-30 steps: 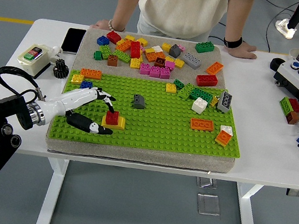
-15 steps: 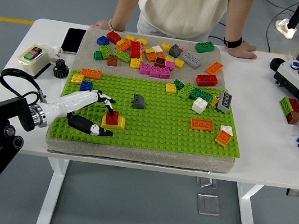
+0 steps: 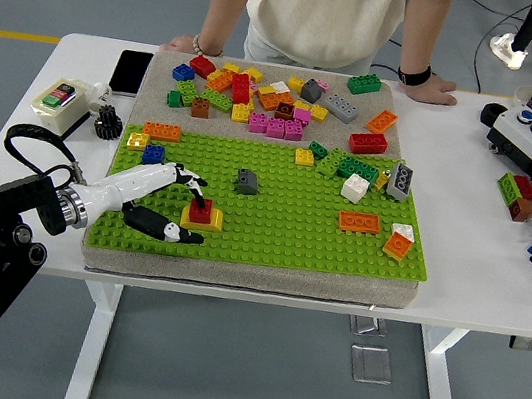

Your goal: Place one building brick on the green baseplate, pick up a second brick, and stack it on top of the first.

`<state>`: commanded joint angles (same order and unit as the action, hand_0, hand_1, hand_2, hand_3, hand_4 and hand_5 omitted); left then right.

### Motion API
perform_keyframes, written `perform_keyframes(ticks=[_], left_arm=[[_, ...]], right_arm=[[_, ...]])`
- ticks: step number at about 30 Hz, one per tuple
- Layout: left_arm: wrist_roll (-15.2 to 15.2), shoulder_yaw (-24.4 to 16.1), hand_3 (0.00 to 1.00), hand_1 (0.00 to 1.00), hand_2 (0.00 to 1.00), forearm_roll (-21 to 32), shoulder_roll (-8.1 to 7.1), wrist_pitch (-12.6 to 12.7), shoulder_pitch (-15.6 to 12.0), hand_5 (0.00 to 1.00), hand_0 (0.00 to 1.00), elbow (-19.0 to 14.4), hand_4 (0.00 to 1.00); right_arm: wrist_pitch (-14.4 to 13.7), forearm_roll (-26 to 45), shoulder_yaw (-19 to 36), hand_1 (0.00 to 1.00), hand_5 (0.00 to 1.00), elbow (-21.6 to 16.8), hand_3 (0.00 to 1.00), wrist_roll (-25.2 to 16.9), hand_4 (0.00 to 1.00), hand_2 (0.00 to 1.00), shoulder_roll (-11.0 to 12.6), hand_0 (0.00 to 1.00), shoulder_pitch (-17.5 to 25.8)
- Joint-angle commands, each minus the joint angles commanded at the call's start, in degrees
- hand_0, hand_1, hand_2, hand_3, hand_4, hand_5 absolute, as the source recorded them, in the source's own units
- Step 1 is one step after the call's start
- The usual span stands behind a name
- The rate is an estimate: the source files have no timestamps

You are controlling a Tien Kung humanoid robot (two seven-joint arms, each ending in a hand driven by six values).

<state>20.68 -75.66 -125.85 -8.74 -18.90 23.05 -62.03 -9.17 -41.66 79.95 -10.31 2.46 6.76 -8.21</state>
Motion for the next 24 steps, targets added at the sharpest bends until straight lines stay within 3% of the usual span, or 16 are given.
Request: perform_keyframes(ticks=[24], left_arm=[[-0.07,0.65,0.583,0.916,0.876,-1.28,0.91,0.99,0.54,0.535,0.998,2.62,0.998]], right_arm=[[-0.10,-0.03,-0.26,0.637,0.480,0.00,0.621,-0.03,0.921,0.687,-0.09,0.729,0.03]])
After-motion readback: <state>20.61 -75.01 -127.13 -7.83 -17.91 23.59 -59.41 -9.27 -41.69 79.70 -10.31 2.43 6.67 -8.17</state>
